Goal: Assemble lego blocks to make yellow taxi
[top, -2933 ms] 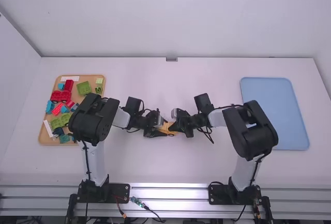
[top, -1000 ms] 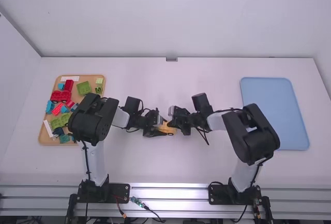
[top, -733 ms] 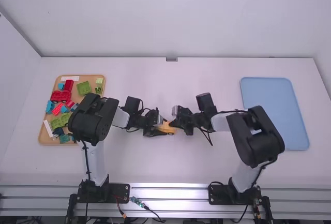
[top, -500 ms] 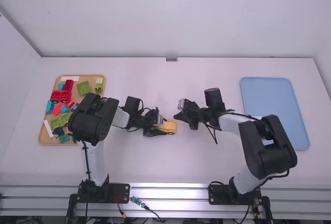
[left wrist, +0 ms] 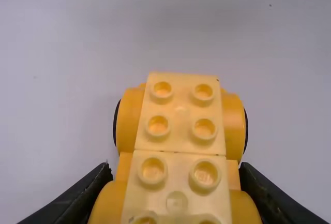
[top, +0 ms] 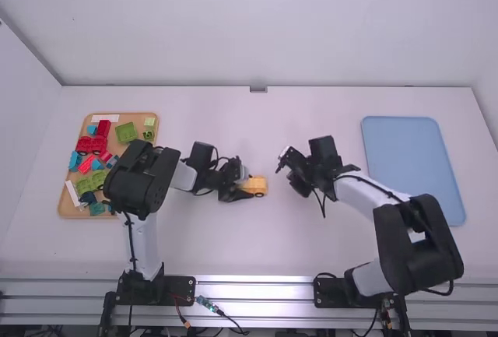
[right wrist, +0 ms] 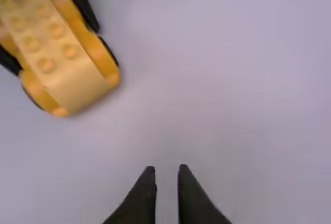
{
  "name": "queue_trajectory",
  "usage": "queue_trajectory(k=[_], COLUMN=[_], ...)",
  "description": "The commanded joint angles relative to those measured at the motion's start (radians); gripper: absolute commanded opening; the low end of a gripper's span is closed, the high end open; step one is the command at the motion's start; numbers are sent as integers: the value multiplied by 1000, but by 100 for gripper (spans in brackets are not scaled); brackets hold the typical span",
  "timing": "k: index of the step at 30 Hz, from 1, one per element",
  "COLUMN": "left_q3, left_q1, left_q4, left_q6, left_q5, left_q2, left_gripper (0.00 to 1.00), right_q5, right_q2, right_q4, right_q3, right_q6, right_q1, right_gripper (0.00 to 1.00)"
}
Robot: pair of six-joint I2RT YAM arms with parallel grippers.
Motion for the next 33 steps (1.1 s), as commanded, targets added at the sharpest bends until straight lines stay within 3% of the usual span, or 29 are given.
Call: queue_trajectory(k=[1, 4, 6, 8, 9, 11, 13, 16, 18, 20, 21, 24, 33], left_q3=[-7, 5, 14, 21, 26, 31, 29, 28, 27, 27, 27, 31, 36], left_q1=[-10, -9, -10, -10, -10, -10, -10, -10, -10, -10, -10, -10, -8], left_q4=[-35, -68, -89, -106, -117, -130, -134, -145, -155, -158, -163, -174, -264], left_q6=[-28, -25, -26, -26, -25, -22, -26, -25, -25, -26, -25, -19, -19], left_q5=[-78, -78, -78, -77, -78, -79, -115, -155, -160, -164, -164, -163, -255], left_q2=[14, 14, 14, 14, 14, 14, 14, 14, 13, 13, 13, 13, -61], left_gripper=[7, 8, 8, 9, 10, 14, 32, 39, 54, 60, 74, 99, 99], right_q5=[179, 213, 213, 213, 213, 213, 212, 213, 212, 213, 213, 213, 212], right_q2=[-39, -61, -71, -77, -80, -83, -83, -83, -83, -83, -83, -83, -83], right_q4=[-35, -79, -100, -109, -108, -108, -105, -104, -103, -101, -100, -100, -77], right_q3=[2, 2, 2, 2, 2, 2, 2, 2, 2, 2, 2, 2, 2], right_q6=[54, 60, 60, 61, 60, 61, 60, 60, 60, 60, 60, 60, 60], right_q1=[19, 29, 37, 40, 38, 38, 40, 38, 38, 38, 37, 37, 41], right_gripper=[27, 39, 54, 78, 99, 99, 99, 99, 99, 99, 99, 99, 99])
